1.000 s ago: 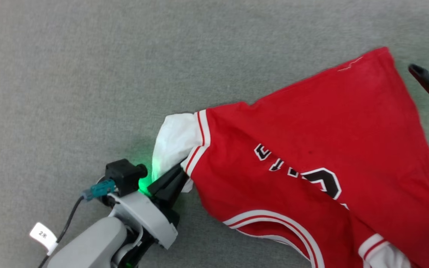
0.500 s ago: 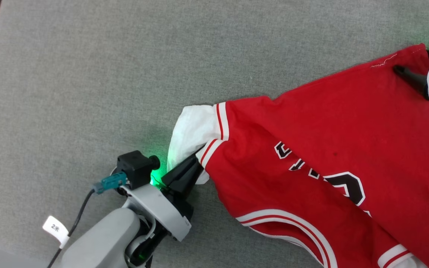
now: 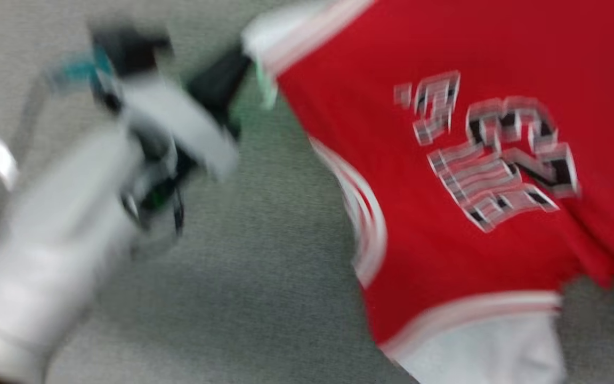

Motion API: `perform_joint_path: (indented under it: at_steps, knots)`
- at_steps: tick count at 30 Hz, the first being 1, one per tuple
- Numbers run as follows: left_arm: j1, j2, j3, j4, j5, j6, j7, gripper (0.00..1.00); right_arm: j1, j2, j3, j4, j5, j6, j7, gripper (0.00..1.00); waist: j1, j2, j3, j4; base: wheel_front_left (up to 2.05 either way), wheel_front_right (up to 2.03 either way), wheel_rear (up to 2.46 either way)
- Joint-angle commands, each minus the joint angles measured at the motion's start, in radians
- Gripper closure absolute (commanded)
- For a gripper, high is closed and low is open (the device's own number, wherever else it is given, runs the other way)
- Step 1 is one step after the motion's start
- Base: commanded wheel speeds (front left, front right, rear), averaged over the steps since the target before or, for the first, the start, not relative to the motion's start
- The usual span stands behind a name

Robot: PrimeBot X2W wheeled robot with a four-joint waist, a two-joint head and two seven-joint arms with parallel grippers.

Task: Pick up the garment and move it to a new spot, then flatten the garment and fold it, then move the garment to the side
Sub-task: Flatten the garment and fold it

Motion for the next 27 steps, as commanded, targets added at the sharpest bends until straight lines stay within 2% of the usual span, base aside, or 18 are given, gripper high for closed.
perform_joint_path:
  at_steps: [1,5,8,14,17,20,23,27]
  knots:
    - [-0.08,-0.005,0.014,0.023,-0.032,0.003,0.016,1.0,-0.051,0.01,-0.033,0.025,-0.021,-0.002,-0.023,1.0,0.0,0.0,0.029,-0.036,0.0,0.0,0.0]
    - [-0.318,-0.017,0.052,0.138,-0.074,0.003,0.046,1.0,-0.184,0.041,-0.115,0.106,-0.091,-0.002,-0.096,1.0,0.0,0.0,0.065,-0.084,0.0,0.0,0.0]
    - [-0.487,-0.04,0.07,0.265,-0.047,0.003,0.042,1.0,-0.286,0.065,-0.179,0.171,-0.143,-0.003,-0.161,1.0,0.0,0.0,0.079,-0.111,0.0,0.0,0.0]
    - [-0.748,-0.09,0.144,0.47,-0.021,0.039,-0.06,1.0,-0.445,0.113,-0.269,0.278,-0.242,-0.005,-0.312,1.0,0.0,0.0,0.075,-0.147,0.0,0.0,0.0]
    - [-0.817,-0.1,0.209,0.514,-0.032,0.035,-0.106,1.0,-0.49,0.129,-0.314,0.316,-0.27,-0.006,-0.402,1.0,0.0,0.0,0.067,-0.157,0.0,0.0,0.0]
    - [-0.796,-0.111,0.264,0.512,-0.047,0.017,-0.115,1.0,-0.487,0.142,-0.327,0.347,-0.286,-0.009,-0.465,1.0,0.0,0.0,0.061,-0.16,0.0,0.0,0.0]
    - [-0.707,-0.125,0.29,0.475,-0.035,0.008,-0.116,1.0,-0.433,0.148,-0.285,0.356,-0.272,-0.009,-0.483,1.0,0.0,0.0,0.055,-0.159,0.0,0.0,0.0]
    - [-0.513,-0.141,0.277,0.329,-0.074,0.004,-0.114,1.0,-0.307,0.144,-0.219,0.32,-0.209,-0.007,-0.489,1.0,0.0,0.0,0.043,-0.158,0.0,0.0,0.0]
